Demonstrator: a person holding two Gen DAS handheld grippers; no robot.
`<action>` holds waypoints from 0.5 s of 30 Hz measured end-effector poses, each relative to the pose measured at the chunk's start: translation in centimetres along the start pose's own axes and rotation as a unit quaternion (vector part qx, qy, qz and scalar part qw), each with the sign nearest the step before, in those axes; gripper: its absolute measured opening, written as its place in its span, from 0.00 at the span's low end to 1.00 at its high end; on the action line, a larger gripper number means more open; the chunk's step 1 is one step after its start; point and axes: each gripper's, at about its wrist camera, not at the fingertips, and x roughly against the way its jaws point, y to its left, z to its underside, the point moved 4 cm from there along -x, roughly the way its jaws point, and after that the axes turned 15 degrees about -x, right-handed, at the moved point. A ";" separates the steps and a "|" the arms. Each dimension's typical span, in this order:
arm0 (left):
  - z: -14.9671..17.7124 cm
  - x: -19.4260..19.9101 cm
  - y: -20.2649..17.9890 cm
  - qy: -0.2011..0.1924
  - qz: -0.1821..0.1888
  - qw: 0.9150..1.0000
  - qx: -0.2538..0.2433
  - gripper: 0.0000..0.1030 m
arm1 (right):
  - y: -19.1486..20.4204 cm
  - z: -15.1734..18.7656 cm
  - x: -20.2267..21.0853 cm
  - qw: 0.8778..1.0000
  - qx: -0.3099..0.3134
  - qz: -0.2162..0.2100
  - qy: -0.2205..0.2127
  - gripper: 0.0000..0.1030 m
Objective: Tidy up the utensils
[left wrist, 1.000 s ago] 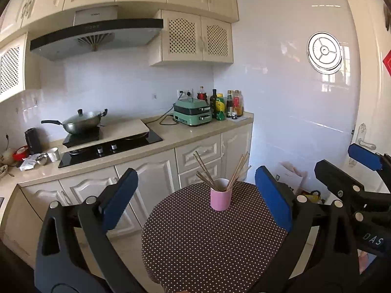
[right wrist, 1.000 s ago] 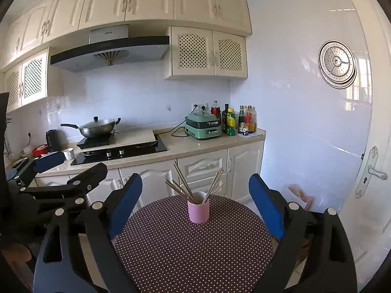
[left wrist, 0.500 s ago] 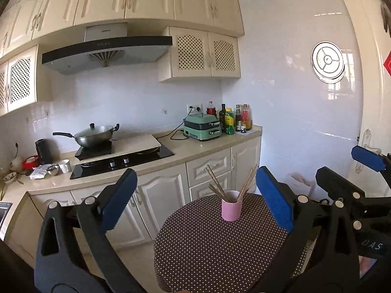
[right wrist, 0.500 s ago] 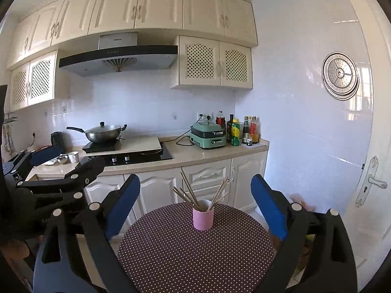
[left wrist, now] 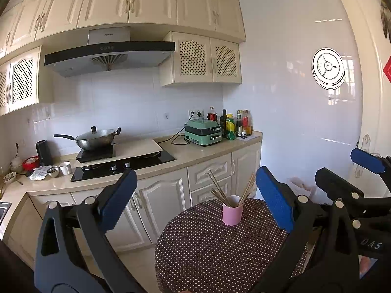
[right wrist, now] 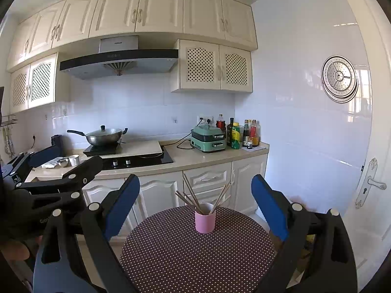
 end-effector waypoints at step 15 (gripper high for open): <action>-0.1 0.0 1.0 0.002 -0.002 1.000 0.003 0.93 | 0.8 0.0 0.0 1.000 0.001 0.000 0.003 0.87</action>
